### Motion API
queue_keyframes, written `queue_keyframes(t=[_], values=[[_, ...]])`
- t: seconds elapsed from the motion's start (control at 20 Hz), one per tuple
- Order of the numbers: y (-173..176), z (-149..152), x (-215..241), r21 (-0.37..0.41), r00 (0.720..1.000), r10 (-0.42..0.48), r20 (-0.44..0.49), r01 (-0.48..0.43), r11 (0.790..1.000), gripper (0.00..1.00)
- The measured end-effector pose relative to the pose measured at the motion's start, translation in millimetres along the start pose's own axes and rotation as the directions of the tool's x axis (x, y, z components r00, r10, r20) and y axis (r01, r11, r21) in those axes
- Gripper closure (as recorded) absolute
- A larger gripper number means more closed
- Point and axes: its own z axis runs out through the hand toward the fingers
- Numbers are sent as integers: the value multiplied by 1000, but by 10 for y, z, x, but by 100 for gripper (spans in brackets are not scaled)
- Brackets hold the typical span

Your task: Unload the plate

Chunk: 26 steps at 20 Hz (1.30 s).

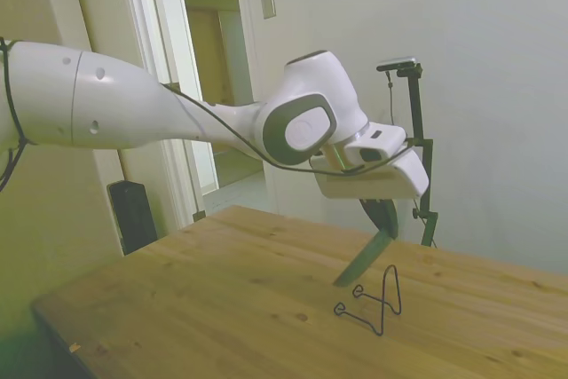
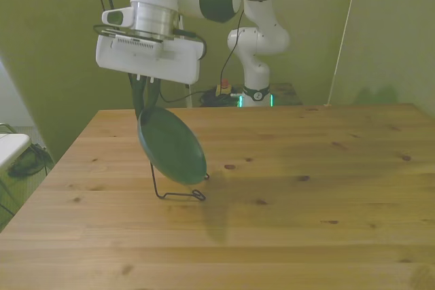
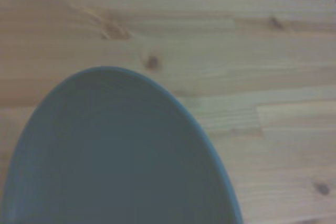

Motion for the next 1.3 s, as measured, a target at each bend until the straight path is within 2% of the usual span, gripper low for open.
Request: queue_keyframes(t=[0.2,0.3,0.4,0.5,0.6,0.8,0.9,0.95,1.3], values=[[-526,-71,-243,184,995,45,90,-61,981,100],[-729,114,-381,255,982,52,182,-98,962,100],[-821,386,-479,286,955,47,293,-135,949,100],[-829,704,-574,283,912,44,409,-173,944,100],[-753,1027,-644,249,876,55,480,-196,949,100],[-445,1678,-740,167,840,93,535,-213,963,100],[-313,1882,-750,141,830,108,547,-219,965,100],[-281,1922,-748,138,829,109,549,-218,966,0],[-275,1914,-739,139,828,104,551,-214,967,0]])
